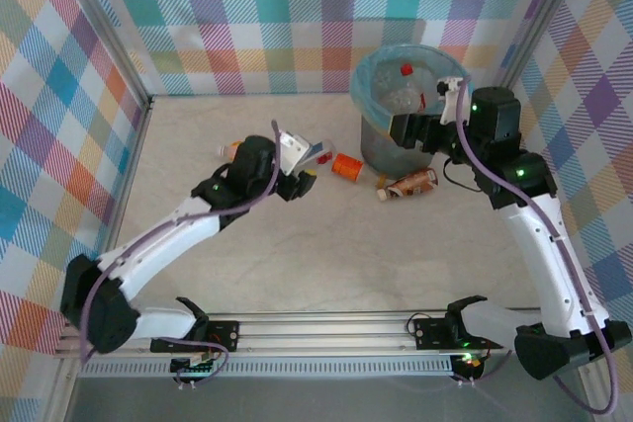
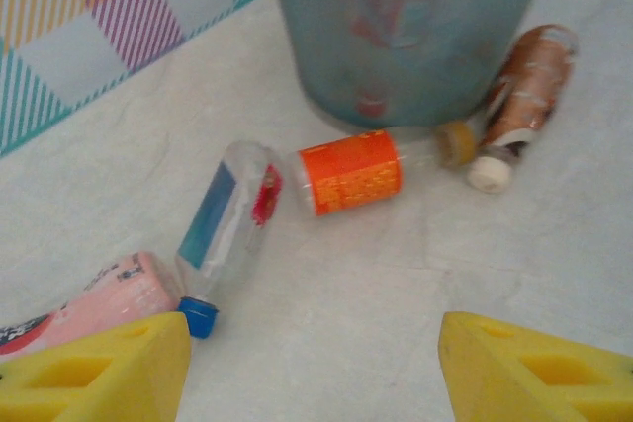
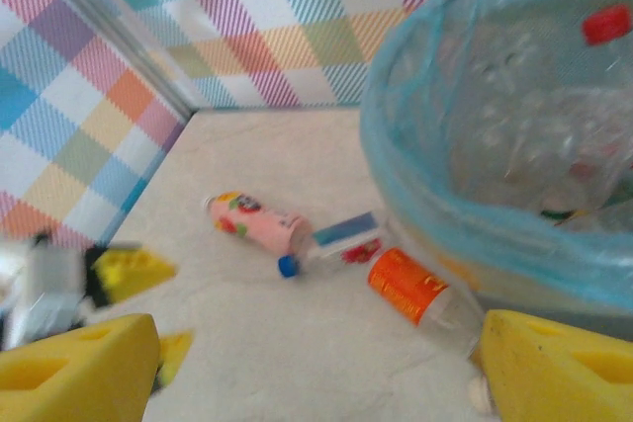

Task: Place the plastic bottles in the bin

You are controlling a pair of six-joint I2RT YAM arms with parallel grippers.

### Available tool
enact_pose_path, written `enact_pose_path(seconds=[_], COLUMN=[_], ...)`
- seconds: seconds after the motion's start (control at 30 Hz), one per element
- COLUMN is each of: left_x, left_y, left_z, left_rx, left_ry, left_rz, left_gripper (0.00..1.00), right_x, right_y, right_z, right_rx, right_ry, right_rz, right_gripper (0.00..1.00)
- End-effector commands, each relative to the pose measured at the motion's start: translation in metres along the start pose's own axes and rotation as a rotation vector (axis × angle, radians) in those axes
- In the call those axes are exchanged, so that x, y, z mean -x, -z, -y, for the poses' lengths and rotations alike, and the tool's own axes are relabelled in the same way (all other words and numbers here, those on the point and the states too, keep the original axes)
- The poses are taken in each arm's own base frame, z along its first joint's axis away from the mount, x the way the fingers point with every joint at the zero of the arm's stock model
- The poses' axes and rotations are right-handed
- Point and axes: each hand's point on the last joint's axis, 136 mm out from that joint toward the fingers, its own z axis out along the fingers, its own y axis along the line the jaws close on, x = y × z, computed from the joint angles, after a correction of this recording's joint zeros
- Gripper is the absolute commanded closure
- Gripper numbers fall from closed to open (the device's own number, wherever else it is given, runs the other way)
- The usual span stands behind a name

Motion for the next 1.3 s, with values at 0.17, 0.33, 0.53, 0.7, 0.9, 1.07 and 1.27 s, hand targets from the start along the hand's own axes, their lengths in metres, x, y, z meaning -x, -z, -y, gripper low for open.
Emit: enact_pose_path(seconds=[0.17, 0.33, 0.53, 0.7, 0.9, 1.07, 1.27], left_x=[-0.034, -0.066, -0.099, -0.119, -0.118, -0.118, -0.116], left_y=[-0.083, -0.123, -0.14, -0.145, -0.146, -0.15, -0.151], left_z=[-0.044, -0.054, -0.056, -0.057, -0.059, -0.062, -0.063], left_rx=[-0.05, -0.035, -0.014, 0.007, 0.015, 0.025, 0.033], left_ry=[0.258, 0.291, 0.301, 0.289, 0.278, 0.266, 0.279], left_rz=[-0.22, -0.332, -0.418, -0.461, -0.453, -0.458, -0.438], left_gripper=[0.33, 0.34, 0.36, 0.36, 0.36, 0.35, 0.35], right_x=[-0.036, -0.051, -0.059, -0.06, -0.061, -0.06, -0.064], right_y=[0.001, -0.004, -0.005, -0.007, -0.008, -0.006, -0.005], right_z=[-0.012, -0.008, -0.005, -0.005, -0.001, -0.001, 0.0], right_rx=[0.102, 0.103, 0.099, 0.102, 0.083, 0.074, 0.073], right_ry=[-0.044, -0.063, -0.063, -0.065, -0.056, -0.046, -0.055], right_rz=[-0.065, -0.11, -0.125, -0.125, -0.131, -0.128, -0.141], right_gripper=[0.17, 0.18, 0.18, 0.18, 0.18, 0.18, 0.18])
